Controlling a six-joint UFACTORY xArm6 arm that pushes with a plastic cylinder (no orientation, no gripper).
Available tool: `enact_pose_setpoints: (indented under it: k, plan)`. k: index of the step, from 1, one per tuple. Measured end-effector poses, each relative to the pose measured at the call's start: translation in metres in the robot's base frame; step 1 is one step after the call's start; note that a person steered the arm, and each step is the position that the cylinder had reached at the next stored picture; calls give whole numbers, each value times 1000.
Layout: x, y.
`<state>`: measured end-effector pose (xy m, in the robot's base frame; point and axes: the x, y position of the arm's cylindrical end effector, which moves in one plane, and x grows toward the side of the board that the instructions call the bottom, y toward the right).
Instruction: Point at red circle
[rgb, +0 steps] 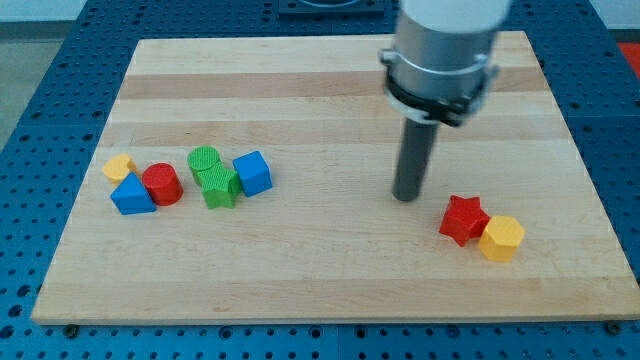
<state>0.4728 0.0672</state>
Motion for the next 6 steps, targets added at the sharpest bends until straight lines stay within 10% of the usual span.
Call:
enact_pose_setpoints:
  k: [4, 6]
  plan:
    - [-72, -260]
    - [-17, -214]
